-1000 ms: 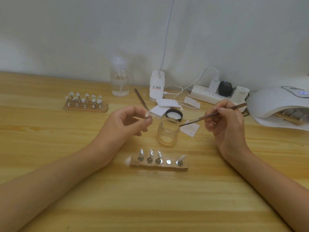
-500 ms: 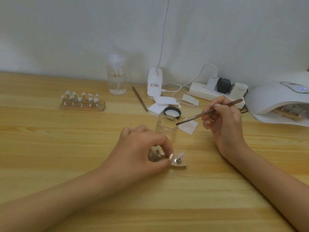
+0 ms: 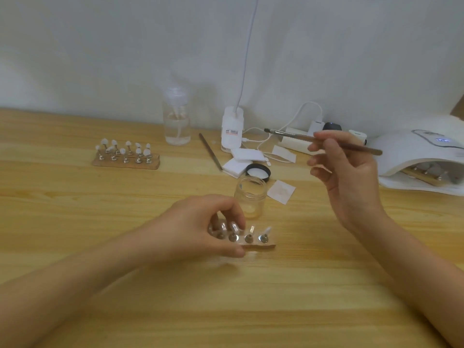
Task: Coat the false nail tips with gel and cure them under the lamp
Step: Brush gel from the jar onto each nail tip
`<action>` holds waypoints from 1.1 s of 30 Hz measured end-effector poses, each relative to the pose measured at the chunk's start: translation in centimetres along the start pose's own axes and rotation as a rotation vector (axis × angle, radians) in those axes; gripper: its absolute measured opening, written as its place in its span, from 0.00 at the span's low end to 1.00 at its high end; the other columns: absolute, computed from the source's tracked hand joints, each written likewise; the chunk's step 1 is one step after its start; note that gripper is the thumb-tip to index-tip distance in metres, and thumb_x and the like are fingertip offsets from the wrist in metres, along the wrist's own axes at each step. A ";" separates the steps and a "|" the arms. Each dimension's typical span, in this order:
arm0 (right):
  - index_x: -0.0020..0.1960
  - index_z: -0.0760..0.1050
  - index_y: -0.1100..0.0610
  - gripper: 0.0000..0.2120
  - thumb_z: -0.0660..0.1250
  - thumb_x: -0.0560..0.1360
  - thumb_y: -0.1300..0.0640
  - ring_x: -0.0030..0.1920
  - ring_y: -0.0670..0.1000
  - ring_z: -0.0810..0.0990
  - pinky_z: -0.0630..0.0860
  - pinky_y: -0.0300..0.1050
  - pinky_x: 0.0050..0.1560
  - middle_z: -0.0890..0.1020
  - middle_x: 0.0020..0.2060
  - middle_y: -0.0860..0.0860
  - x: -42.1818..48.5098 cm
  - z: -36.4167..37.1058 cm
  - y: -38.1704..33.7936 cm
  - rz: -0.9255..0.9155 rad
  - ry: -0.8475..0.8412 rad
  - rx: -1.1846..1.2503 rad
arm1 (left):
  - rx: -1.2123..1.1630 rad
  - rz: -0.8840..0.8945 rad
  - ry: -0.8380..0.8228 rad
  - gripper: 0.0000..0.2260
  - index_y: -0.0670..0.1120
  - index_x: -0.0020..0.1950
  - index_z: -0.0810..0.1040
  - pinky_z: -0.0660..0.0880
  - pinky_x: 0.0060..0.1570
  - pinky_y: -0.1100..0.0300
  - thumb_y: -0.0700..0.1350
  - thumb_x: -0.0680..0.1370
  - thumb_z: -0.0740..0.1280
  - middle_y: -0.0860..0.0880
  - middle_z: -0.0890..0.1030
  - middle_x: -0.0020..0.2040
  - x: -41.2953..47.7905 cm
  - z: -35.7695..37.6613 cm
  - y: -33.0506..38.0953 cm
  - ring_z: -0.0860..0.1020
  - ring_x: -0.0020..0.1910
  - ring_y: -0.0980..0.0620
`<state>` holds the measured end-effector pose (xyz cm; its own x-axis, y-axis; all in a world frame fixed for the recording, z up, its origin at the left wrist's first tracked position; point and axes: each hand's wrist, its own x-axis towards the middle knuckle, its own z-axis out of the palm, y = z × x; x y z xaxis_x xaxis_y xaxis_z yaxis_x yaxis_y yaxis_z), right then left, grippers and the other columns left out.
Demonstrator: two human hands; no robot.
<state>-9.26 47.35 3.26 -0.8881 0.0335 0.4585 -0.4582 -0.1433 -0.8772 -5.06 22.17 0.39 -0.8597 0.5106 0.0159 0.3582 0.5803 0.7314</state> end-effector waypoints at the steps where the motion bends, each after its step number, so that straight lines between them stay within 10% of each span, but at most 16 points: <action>1: 0.48 0.80 0.54 0.03 0.69 0.78 0.60 0.37 0.48 0.82 0.78 0.38 0.37 0.82 0.40 0.50 0.0 0.1 -0.8 -0.062 -0.039 -0.110 | 0.038 -0.002 -0.054 0.18 0.65 0.51 0.76 0.70 0.41 0.71 0.56 0.66 0.78 0.67 0.77 0.50 -0.1 -0.7 -0.3 0.75 0.44 0.63; 6: 0.46 0.73 0.50 0.05 0.69 0.76 0.57 0.32 0.48 0.80 0.79 0.40 0.34 0.79 0.37 0.44 -2.8 0.1 -2.8 -0.363 -0.155 -0.644 | 0.091 0.015 -0.070 0.14 0.63 0.49 0.77 0.71 0.43 0.72 0.50 0.69 0.77 0.67 0.75 0.50 -0.5 -1.7 -1.0 0.75 0.45 0.64; 13: 0.54 0.78 0.40 0.13 0.58 0.79 0.37 0.40 0.39 0.76 0.74 0.39 0.37 0.76 0.43 0.38 -7.6 -0.9 -1.2 -0.251 -0.518 -1.123 | 0.037 0.058 0.026 0.10 0.59 0.47 0.79 0.71 0.39 0.70 0.48 0.70 0.76 0.66 0.76 0.48 -0.4 -0.4 -1.1 0.76 0.40 0.61; 33: 0.45 0.81 0.50 0.01 0.72 0.74 0.53 0.37 0.44 0.75 0.67 0.29 0.40 0.74 0.37 0.43 -3.6 3.1 -2.6 -0.362 -0.583 -0.889 | -0.397 0.163 0.127 0.11 0.59 0.50 0.80 0.76 0.46 0.64 0.58 0.70 0.70 0.57 0.83 0.49 0.2 -1.9 -1.0 0.79 0.46 0.59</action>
<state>-4.82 44.57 4.31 -0.6516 -0.5711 0.4994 -0.7558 0.5453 -0.3625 -6.26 20.47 0.93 -0.8503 0.4791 0.2176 0.3463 0.1981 0.9170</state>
